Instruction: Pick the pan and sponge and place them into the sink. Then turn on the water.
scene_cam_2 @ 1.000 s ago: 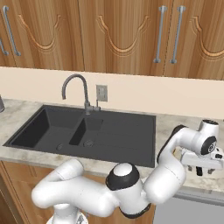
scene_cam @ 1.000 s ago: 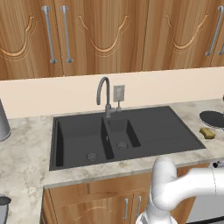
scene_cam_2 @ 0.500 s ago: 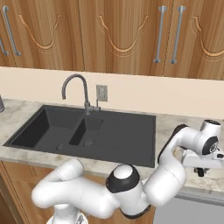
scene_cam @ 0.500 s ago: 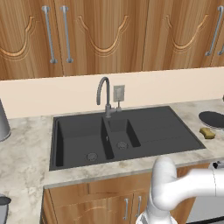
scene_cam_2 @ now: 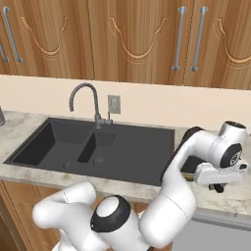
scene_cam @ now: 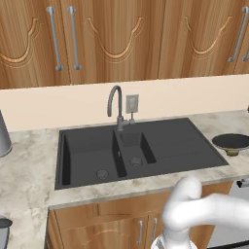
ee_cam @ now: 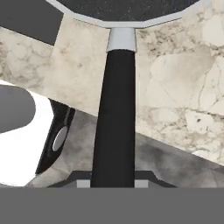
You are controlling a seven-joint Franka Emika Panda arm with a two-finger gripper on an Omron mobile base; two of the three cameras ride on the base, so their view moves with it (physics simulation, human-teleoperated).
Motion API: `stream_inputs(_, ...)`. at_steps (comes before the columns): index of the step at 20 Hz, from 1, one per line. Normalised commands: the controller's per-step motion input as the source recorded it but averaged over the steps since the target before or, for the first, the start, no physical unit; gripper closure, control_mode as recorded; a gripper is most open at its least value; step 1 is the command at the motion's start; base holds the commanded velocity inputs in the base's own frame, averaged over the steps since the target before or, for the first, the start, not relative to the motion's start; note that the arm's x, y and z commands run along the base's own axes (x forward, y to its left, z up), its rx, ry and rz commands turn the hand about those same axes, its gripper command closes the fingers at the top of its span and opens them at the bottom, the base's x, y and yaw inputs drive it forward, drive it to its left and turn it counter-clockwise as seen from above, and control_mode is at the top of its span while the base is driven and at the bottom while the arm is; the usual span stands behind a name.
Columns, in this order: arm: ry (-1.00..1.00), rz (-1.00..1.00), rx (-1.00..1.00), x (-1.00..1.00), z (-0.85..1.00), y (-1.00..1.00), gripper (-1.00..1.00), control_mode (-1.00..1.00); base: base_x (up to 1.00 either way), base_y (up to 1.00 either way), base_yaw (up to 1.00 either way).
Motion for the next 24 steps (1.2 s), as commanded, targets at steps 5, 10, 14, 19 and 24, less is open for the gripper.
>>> stream_inputs(5, -0.13, 0.22, -0.11, -0.63, 0.76, 1.00, 1.00, -1.00, 0.00, 0.00, 0.00)
stream_inputs(10, -0.22, 0.19, -0.07, -0.43, 0.69, 1.00, 1.00, -1.00, 0.00, 0.00, 0.00)
stream_inputs(14, -0.14, 0.12, -0.03, -0.14, 0.56, 1.00, 1.00, -1.00, 0.00, 0.00, 0.00)
stream_inputs(19, -0.02, 0.17, 0.00, 0.04, 0.27, 1.00, 1.00, -1.00, 0.00, 0.00, 0.00)
stream_inputs(24, 0.01, 0.16, 0.01, 0.20, 0.11, 1.00, 1.00, -1.00, 0.00, 0.00, 0.00)
